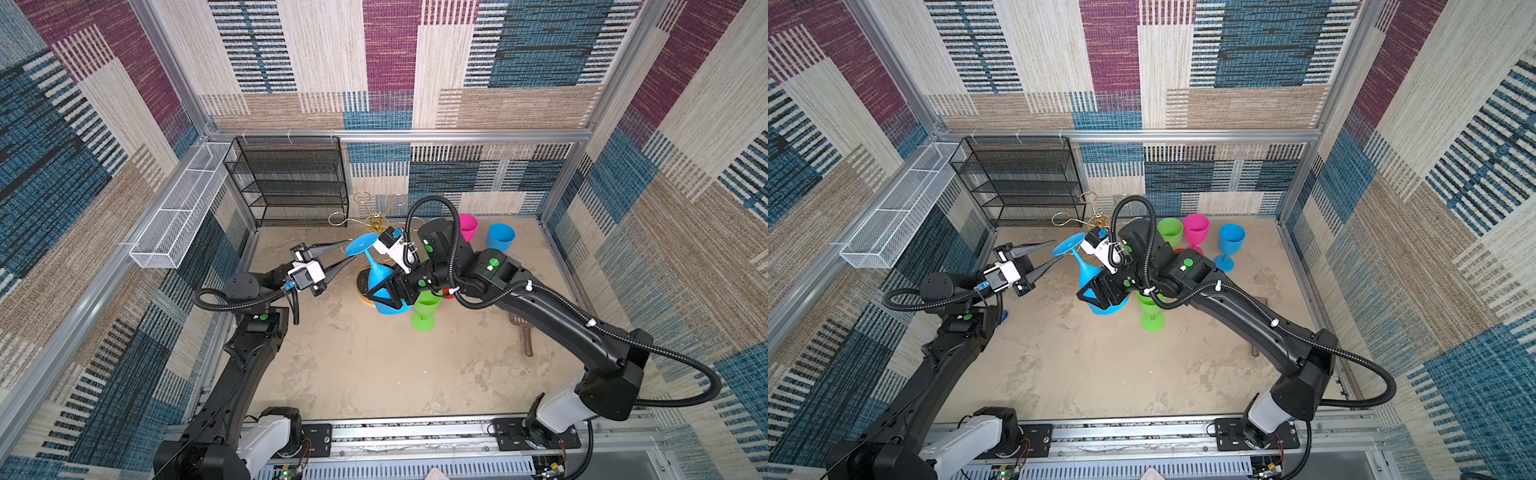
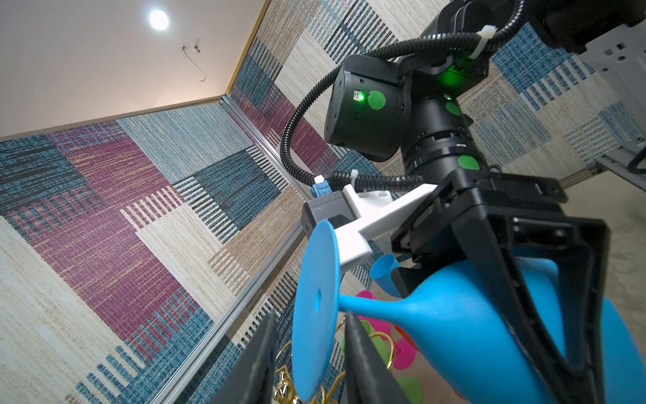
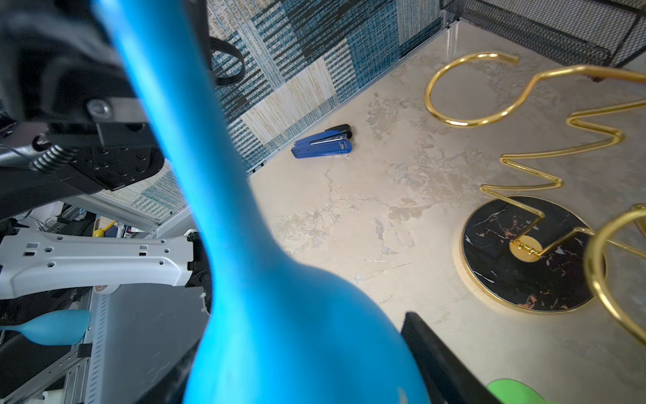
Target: Take the wine glass off the wine glass rack
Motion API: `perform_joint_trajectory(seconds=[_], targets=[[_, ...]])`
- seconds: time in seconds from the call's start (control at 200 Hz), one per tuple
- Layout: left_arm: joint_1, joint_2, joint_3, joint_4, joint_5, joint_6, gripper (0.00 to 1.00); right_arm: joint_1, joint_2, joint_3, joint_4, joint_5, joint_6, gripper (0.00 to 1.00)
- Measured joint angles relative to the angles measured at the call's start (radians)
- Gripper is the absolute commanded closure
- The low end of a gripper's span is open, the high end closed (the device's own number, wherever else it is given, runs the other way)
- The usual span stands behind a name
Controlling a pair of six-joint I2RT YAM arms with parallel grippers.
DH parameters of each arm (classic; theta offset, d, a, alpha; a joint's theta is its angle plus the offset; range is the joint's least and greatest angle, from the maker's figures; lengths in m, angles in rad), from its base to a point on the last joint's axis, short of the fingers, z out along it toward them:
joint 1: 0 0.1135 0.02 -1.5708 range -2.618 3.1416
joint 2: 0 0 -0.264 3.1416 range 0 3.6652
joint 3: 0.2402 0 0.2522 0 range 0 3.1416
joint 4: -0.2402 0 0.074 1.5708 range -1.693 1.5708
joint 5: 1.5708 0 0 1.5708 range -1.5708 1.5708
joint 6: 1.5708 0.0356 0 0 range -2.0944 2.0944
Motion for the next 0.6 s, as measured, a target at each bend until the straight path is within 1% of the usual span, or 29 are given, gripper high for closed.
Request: perform_joint_trajectory(seconds=[0.115, 0.185, 0.321, 0.451, 0.471, 0.516, 0.581, 0.601], targets=[[-0.004, 0.002, 0.000, -0.003, 0.005, 0.012, 0.65, 0.004, 0.010, 0.000, 0.001, -0.007, 0.000, 0.62], [-0.006, 0.003, 0.000, -0.009, 0.016, 0.018, 0.69, 0.006, 0.014, 0.000, 0.001, -0.007, 0.004, 0.61], [-0.011, 0.003, 0.000, -0.022, 0.035, 0.022, 0.88, 0.008, 0.015, 0.000, 0.001, -0.011, 0.004, 0.60], [-0.012, -0.001, 0.005, -0.045, 0.050, 0.068, 1.00, 0.009, 0.016, -0.001, 0.000, -0.019, 0.017, 0.59], [-0.012, -0.002, 0.006, -0.050, 0.051, 0.073, 1.00, 0.009, 0.016, -0.001, 0.000, -0.021, 0.018, 0.58], [-0.012, -0.003, 0.007, -0.056, 0.053, 0.080, 1.00, 0.009, 0.016, -0.001, 0.000, -0.025, 0.018, 0.56], [-0.012, -0.004, 0.008, -0.063, 0.052, 0.091, 1.00, 0.009, 0.016, -0.001, 0.000, -0.026, 0.018, 0.45], [-0.012, -0.005, 0.008, -0.066, 0.051, 0.093, 1.00, 0.009, 0.016, -0.001, 0.000, -0.026, 0.018, 0.40]])
